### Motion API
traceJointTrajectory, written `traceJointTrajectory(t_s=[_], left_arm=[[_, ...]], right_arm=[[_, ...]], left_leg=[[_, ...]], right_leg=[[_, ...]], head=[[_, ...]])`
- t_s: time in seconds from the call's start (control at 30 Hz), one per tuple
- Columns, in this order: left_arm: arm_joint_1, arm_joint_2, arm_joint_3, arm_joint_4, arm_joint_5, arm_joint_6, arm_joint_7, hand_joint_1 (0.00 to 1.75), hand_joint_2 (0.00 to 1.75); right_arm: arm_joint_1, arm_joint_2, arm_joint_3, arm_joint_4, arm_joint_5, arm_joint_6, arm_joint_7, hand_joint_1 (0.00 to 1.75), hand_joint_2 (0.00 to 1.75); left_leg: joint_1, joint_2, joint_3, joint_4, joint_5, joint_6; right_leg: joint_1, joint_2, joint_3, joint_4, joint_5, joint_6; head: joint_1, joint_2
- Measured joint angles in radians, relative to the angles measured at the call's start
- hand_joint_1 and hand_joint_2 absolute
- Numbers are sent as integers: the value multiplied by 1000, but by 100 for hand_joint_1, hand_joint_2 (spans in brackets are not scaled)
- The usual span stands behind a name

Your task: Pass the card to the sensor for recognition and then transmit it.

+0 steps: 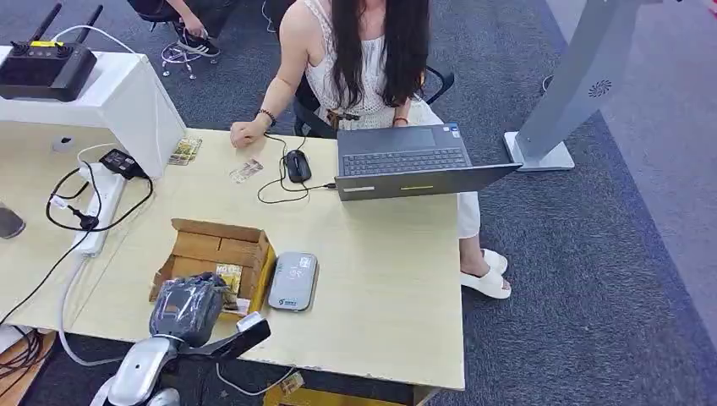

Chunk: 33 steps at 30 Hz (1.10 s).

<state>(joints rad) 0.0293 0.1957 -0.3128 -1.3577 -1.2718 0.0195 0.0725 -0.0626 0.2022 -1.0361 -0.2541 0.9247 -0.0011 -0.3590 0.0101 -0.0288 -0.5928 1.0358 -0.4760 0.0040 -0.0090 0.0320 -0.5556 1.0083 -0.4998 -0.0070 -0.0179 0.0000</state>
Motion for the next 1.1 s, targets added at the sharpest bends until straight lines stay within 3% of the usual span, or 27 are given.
traceJointTrajectory(t_s=[1.1], left_arm=[[-46,-10,17,-27,-19,34,12,175,175]], right_arm=[[0,0,-6,0,10,11,-6,0,175]], left_leg=[[0,0,0,0,0,0]], right_leg=[[0,0,0,0,0,0]], head=[[0,0]])
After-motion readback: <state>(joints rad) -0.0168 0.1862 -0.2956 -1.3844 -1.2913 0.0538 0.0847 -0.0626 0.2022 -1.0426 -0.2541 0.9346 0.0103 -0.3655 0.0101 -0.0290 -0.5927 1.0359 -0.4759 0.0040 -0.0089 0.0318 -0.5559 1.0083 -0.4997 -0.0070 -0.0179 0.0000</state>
